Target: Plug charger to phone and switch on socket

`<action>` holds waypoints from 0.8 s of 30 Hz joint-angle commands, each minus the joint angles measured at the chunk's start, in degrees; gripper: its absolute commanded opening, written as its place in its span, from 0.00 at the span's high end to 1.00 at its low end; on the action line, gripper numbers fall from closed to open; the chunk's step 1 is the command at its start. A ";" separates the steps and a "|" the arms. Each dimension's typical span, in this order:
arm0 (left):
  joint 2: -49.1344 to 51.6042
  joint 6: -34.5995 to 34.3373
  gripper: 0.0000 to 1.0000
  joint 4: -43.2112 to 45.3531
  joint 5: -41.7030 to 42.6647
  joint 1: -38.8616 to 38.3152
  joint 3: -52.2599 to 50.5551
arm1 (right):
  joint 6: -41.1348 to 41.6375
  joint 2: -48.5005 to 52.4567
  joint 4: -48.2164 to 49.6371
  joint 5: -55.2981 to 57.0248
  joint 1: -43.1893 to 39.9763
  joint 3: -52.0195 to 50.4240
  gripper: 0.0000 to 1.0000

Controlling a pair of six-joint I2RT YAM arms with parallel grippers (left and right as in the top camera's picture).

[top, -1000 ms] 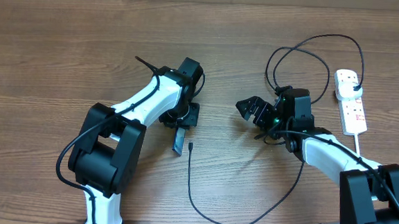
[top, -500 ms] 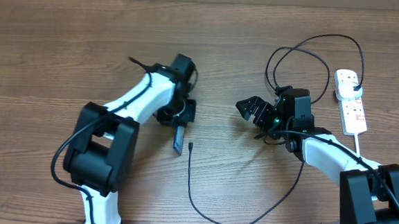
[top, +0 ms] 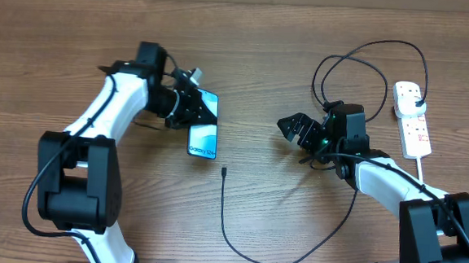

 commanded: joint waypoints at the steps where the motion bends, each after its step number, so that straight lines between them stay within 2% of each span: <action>1: -1.88 9.40 0.96 0.59 14.78 2.80 -1.97 | -0.44 0.17 0.31 0.61 0.04 0.07 0.00; 8: -1.86 12.39 0.96 6.69 20.33 6.88 -10.21 | -0.42 0.15 0.31 0.61 0.04 0.07 0.00; 14: -1.86 12.55 0.96 18.53 27.34 8.55 -17.29 | -0.42 0.15 0.31 0.59 0.04 0.07 0.00; 24: -1.84 9.73 0.96 27.43 26.01 9.07 -17.62 | -0.44 0.17 0.31 0.59 0.04 0.07 0.00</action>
